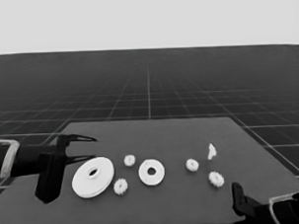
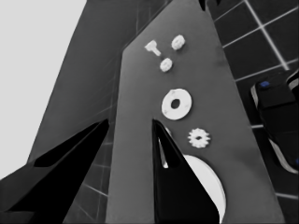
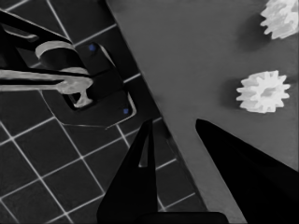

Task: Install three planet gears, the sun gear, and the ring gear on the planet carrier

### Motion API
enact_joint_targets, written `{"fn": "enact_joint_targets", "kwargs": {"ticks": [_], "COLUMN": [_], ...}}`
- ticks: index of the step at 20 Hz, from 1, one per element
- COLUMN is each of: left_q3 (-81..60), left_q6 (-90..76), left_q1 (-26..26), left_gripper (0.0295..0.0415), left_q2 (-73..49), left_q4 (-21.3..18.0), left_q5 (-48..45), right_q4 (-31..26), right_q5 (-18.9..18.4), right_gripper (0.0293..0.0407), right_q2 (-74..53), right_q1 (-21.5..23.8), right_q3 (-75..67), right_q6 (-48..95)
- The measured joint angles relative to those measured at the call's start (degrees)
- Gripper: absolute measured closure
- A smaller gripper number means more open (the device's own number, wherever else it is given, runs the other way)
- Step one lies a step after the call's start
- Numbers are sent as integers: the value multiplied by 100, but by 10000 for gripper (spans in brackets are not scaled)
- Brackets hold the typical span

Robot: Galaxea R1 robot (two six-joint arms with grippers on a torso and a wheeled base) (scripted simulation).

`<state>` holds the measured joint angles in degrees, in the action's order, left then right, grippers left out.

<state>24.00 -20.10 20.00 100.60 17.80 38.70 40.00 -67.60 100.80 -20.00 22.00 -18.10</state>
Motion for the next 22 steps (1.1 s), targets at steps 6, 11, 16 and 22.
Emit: {"fn": "enact_joint_targets", "kwargs": {"ticks": [6, 11, 16, 22], "left_q3": [1802, 6892, 8076, 8593], "left_q6": [5652, 8300, 7943, 7703], "left_q1": [-1769, -1824, -2530, -2863], "left_gripper": [313, 325, 326, 326], "left_q2": [3796, 5903, 6320, 6514], "left_q4": [2597, -726, -428, -223], "left_q5": [4991, 4735, 4327, 4071], "right_q4": [-32, -5, -3, -3], "right_q5": [8, -1, -1, -1], "right_gripper": [317, 315, 315, 315], "right_q2": [5, 0, 0, 0], "right_q1": [-50, -33, -32, -32], "right_q3": [-4, 15, 16, 16], "right_q6": [1, 0, 0, 0]}}
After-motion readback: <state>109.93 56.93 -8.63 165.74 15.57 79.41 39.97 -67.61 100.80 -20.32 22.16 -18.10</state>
